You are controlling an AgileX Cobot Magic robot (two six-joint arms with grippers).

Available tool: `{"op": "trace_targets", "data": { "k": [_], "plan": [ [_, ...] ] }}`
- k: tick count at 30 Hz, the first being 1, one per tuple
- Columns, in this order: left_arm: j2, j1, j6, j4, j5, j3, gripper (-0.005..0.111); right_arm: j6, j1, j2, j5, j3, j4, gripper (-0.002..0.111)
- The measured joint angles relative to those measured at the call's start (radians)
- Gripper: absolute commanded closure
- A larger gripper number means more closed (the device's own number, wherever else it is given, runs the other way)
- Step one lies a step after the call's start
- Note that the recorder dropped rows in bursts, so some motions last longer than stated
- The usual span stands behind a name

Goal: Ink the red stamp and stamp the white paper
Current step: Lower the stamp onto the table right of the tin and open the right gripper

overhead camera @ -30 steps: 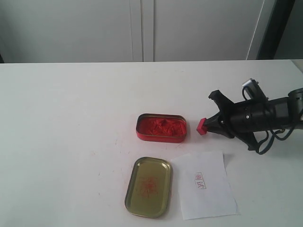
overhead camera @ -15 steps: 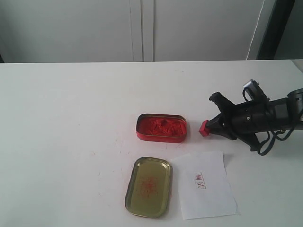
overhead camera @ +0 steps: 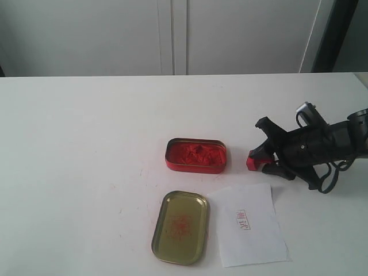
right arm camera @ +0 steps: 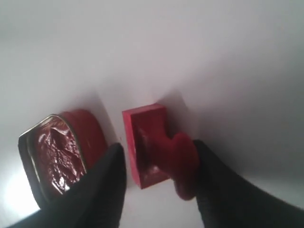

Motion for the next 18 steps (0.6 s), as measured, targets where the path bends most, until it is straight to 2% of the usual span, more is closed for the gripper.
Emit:
{"op": "trace_targets", "data": {
  "k": [11, 18],
  "plan": [
    [0.0, 0.0, 0.0, 0.0, 0.0, 0.0, 0.107, 0.1, 0.0, -0.04, -0.054, 0.0, -0.086, 0.062],
    [0.0, 0.0, 0.0, 0.0, 0.0, 0.0, 0.107, 0.259, 0.0, -0.096, -0.101, 0.0, -0.234, 0.062]
  ]
}}
